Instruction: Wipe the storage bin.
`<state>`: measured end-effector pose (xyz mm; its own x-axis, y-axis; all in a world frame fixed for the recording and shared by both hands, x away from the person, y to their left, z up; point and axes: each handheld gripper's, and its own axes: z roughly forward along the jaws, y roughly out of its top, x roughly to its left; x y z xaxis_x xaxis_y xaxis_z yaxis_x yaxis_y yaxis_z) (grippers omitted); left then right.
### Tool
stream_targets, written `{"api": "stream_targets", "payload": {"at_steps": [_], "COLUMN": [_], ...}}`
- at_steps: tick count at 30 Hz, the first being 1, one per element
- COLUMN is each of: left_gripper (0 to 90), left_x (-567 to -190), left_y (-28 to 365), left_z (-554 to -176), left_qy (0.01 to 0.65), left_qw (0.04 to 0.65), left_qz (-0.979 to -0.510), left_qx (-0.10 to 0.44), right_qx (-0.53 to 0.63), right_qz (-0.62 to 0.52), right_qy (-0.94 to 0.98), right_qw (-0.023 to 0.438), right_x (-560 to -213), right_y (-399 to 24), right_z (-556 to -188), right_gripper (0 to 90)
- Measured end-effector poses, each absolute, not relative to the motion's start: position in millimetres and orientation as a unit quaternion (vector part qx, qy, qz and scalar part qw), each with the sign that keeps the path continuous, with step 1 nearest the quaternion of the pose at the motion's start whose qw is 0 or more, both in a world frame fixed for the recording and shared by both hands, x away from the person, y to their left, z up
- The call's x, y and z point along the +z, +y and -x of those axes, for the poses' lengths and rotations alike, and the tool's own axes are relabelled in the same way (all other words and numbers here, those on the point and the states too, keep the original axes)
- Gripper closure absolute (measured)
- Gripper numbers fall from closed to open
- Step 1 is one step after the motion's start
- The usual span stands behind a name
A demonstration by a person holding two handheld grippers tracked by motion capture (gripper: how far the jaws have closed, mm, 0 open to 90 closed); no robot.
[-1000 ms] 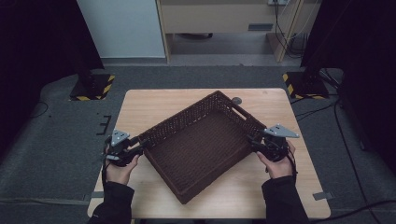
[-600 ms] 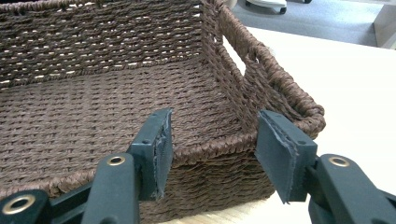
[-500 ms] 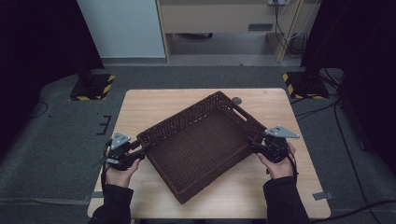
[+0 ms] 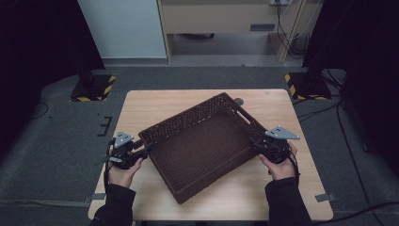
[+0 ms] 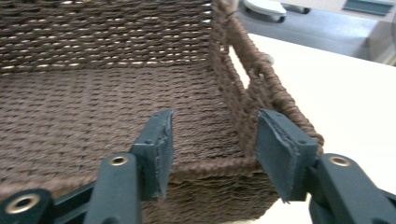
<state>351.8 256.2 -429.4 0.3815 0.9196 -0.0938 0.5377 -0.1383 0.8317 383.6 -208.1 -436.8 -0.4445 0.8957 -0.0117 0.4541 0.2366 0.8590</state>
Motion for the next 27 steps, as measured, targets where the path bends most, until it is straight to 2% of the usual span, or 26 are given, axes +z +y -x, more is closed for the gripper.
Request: {"api": "stream_targets", "payload": {"at_steps": [4,8,12,21,27], "left_gripper": [51.5,52.8,54.8,54.5,52.9], "left_x": [-429.5,-432.5,-433.9,-430.0,-429.4], "left_y": [248.3,251.4,254.6,257.5,245.7], "left_z": [-349.6,-353.6,-358.7,-357.6,-351.4], "left_qy": [0.498,0.503,0.502,0.505,0.494], "left_qw": [0.404,0.402,0.406,0.408,0.398], "left_qz": [-0.729,-0.727,-0.725,-0.725,-0.733], "left_qx": [0.240,0.239,0.241,0.232,0.247], "right_qx": [0.408,0.418,0.424,0.409,0.397], "right_qz": [-0.453,-0.463,-0.468,-0.471,-0.460], "right_qy": [0.746,0.741,0.727,0.733,0.748], "right_qw": [0.268,0.248,0.271,0.269,0.268], "right_x": [-435.8,-432.4,-429.1,-434.3,-434.4], "right_y": [-205.6,-210.9,-219.3,-225.5,-220.2], "right_z": [-381.3,-382.0,-382.8,-385.7,-382.9], "right_gripper": [47.6,49.0,46.6,54.3,55.0]}}
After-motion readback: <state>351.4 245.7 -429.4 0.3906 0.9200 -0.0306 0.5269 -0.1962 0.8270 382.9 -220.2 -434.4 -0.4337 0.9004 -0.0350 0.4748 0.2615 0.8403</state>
